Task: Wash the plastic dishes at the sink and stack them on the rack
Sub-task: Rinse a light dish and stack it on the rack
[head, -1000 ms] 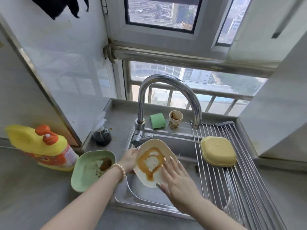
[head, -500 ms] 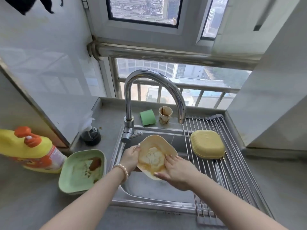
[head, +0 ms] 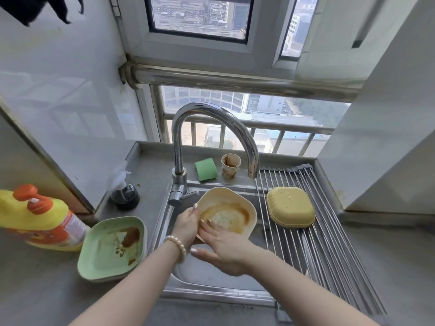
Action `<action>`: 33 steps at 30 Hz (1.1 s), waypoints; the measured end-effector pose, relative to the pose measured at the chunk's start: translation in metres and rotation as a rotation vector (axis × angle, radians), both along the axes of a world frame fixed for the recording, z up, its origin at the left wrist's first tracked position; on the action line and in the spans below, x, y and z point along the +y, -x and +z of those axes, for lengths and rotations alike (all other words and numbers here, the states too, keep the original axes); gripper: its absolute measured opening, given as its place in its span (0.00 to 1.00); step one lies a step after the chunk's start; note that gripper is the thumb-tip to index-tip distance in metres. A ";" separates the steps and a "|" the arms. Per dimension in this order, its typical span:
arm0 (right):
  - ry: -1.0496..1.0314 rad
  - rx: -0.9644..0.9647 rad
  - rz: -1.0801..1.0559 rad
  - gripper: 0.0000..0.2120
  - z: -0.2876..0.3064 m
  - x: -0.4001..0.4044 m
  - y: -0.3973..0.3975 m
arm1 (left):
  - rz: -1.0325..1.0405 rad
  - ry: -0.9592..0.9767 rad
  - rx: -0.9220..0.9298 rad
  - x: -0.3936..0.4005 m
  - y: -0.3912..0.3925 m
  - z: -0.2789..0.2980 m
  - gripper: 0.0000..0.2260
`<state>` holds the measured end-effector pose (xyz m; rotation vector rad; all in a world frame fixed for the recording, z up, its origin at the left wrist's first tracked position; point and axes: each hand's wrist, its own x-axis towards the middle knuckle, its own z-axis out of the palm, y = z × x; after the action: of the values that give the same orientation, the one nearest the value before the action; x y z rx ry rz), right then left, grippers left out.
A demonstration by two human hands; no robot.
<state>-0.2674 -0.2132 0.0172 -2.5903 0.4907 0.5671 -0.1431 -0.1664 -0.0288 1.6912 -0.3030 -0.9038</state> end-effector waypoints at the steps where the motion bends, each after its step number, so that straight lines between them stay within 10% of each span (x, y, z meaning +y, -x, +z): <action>1: -0.027 0.015 0.027 0.52 0.004 0.000 0.006 | 0.010 -0.006 0.025 0.002 -0.003 0.002 0.15; 5: 0.367 0.155 -0.095 0.44 0.006 -0.023 0.013 | 0.000 -0.035 0.041 0.005 -0.001 -0.002 0.16; 11: -0.040 0.035 -0.013 0.46 0.011 0.001 0.008 | 0.038 0.026 0.068 0.003 0.004 0.008 0.15; 16: 0.338 0.123 -0.212 0.45 0.014 -0.023 0.008 | 0.007 0.019 0.148 0.005 0.011 0.016 0.16; 28: -0.201 -0.170 -0.109 0.38 -0.006 -0.010 -0.015 | 0.054 0.183 0.545 -0.004 0.016 0.012 0.21; 33: -0.358 -0.147 -0.051 0.40 0.006 -0.012 0.007 | 0.037 0.103 0.307 -0.008 0.008 0.017 0.17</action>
<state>-0.2740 -0.2250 0.0235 -2.2515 0.3671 0.4018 -0.1516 -0.1741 -0.0122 1.4346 -0.1086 -1.0853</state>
